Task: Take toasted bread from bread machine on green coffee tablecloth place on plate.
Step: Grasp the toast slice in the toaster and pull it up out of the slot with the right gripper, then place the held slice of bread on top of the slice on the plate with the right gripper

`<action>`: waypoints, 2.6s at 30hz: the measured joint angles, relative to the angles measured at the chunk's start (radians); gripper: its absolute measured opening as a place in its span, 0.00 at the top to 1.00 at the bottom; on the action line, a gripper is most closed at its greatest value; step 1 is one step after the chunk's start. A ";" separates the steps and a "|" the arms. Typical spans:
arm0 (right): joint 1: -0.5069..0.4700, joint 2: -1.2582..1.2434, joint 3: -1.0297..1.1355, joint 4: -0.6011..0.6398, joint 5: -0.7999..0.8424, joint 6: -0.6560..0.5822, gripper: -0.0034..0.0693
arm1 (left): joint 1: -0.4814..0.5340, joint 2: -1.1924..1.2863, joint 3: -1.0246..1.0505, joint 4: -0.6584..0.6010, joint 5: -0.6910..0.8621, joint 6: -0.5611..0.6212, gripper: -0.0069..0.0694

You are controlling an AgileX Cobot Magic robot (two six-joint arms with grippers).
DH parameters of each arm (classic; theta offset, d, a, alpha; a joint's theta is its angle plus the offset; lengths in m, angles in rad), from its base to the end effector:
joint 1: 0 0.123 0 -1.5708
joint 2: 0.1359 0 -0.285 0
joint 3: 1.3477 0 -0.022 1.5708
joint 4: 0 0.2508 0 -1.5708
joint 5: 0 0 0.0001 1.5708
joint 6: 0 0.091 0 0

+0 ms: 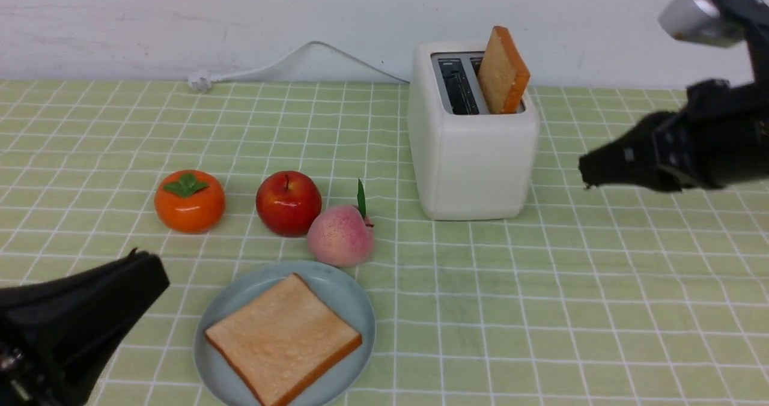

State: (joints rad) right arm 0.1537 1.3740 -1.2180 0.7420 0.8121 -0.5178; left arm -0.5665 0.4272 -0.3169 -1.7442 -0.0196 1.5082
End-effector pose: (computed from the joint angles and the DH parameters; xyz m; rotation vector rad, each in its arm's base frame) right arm 0.2831 0.0891 0.3593 -0.3883 2.2478 0.6912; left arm 0.0863 -0.0529 0.2889 0.2531 1.6111 -0.6058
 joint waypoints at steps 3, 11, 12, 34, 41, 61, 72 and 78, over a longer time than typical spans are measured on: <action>0.000 0.118 -0.127 -0.029 -0.032 0.000 0.84 | 0.000 -0.041 0.012 0.001 0.001 0.015 0.93; 0.000 0.404 -0.452 -0.096 -0.091 0.001 0.57 | 0.000 -0.049 0.018 0.002 -0.002 0.019 0.93; 0.000 0.422 -0.477 -0.096 -0.097 0.001 0.52 | 0.000 -0.049 0.018 0.002 -0.005 0.019 0.93; 0.039 0.640 -0.564 -0.109 -0.381 0.002 0.35 | 0.000 -0.049 0.018 0.002 -0.045 0.088 0.93; 0.046 0.642 -0.569 -0.110 -0.381 -0.059 0.68 | 0.000 -0.049 0.018 0.002 -0.038 0.094 0.92; 0.049 0.478 -0.674 -0.066 -0.238 -0.068 0.84 | 0.000 -0.049 0.018 0.002 -0.050 0.094 0.91; 0.174 0.324 -0.620 0.004 0.286 0.081 0.84 | 0.000 -0.049 0.018 -0.003 -0.226 0.094 0.91; 0.397 0.378 -0.456 0.052 0.250 0.096 0.85 | 0.000 -0.051 0.059 -0.005 -0.239 0.085 0.91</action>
State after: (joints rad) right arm 0.5506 1.7524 -1.6740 0.7944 1.0620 -0.4218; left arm -0.5665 0.3765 -0.2574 -1.7495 -0.2582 1.5934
